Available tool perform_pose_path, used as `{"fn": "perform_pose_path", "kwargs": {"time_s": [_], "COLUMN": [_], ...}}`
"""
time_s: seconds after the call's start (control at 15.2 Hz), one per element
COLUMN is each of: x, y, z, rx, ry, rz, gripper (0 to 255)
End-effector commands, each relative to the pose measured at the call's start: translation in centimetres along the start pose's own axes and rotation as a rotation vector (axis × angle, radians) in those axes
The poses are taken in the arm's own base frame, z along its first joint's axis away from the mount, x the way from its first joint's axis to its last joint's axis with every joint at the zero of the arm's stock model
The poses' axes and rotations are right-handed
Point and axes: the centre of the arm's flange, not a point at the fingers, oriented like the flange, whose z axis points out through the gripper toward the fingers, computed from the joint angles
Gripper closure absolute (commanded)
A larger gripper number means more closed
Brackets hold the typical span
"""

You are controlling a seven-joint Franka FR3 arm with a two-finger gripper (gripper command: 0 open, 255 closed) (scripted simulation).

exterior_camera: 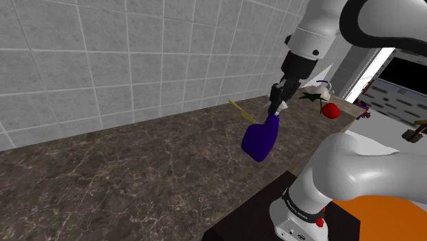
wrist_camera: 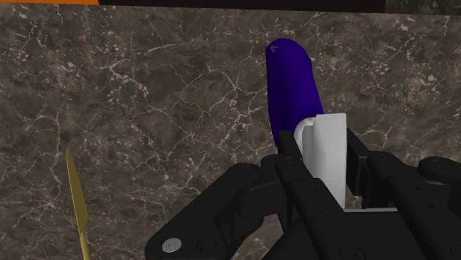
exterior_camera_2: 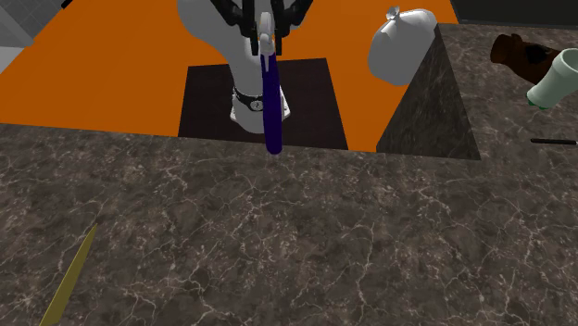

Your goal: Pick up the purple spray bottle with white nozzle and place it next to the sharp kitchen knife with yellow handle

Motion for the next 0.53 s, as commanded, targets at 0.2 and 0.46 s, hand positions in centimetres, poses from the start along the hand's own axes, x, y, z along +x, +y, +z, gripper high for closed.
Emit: {"fn": "perform_pose_path", "kwargs": {"time_s": [0.2,0.46], "x": [0.1,0.1], "y": [-0.1,-0.1], "z": [-2.7,-4.8], "rx": [0.000,0.000], "ry": [0.000,0.000], "rz": [0.000,0.000], "gripper": [255,255]}}
